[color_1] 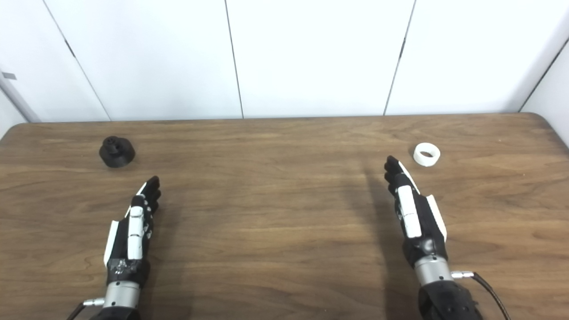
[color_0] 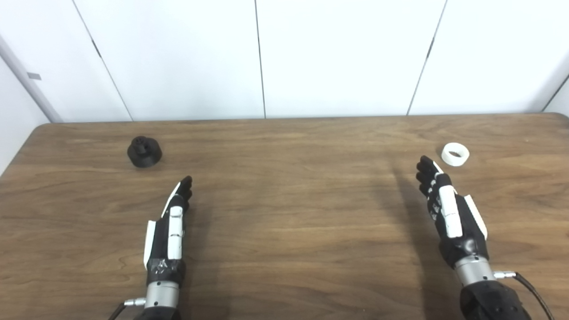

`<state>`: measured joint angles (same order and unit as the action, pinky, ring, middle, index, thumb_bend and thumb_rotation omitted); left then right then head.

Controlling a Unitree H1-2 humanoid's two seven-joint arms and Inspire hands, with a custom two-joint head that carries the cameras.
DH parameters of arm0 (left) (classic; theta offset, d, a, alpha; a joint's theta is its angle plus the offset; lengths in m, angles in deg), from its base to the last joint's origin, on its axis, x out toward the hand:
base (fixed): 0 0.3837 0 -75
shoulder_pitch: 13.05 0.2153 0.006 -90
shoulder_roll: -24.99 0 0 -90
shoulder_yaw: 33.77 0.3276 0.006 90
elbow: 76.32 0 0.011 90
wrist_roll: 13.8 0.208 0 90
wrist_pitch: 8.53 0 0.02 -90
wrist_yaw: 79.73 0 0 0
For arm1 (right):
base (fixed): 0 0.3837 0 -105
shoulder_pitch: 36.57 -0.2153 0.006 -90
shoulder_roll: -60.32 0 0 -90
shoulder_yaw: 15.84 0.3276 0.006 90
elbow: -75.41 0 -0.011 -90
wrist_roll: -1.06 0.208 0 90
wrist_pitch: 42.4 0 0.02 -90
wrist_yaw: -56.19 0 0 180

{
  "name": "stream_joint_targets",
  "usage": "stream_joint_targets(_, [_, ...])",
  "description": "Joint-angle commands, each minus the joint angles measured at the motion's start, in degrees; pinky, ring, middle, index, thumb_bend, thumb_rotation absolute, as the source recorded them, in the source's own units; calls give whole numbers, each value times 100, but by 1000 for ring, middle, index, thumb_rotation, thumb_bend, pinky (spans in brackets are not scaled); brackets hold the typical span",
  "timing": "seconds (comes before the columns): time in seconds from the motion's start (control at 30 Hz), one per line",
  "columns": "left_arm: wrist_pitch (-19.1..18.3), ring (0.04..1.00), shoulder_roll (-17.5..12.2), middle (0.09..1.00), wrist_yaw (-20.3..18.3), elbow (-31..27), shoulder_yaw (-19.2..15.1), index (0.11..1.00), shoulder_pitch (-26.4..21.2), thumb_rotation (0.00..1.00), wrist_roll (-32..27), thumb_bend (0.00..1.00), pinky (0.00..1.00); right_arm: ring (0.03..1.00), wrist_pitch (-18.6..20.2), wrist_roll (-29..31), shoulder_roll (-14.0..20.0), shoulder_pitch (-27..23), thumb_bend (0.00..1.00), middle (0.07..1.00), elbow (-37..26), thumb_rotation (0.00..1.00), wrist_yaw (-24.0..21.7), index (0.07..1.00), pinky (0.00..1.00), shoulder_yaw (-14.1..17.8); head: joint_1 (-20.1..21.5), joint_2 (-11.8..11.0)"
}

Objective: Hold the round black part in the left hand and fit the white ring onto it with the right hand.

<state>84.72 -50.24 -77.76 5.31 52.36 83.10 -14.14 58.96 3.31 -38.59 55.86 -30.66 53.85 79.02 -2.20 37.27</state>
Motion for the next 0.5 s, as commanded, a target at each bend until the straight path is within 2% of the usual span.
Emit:
stream_joint_targets(0.0, [73, 964, 15, 954, 20, -186, 23, 928, -22, 1000, 28, 428, 1000, 955, -90, 51, 43, -136, 570, 949, -232, 1000, -12, 943, 981, 22, -7, 12])
stream_joint_targets(0.47, [64, 966, 24, 950, 25, -235, 51, 924, 27, 1000, 89, 416, 1000, 938, -57, 67, 22, -94, 556, 942, -247, 1000, -7, 934, 967, 17, -47, 1])
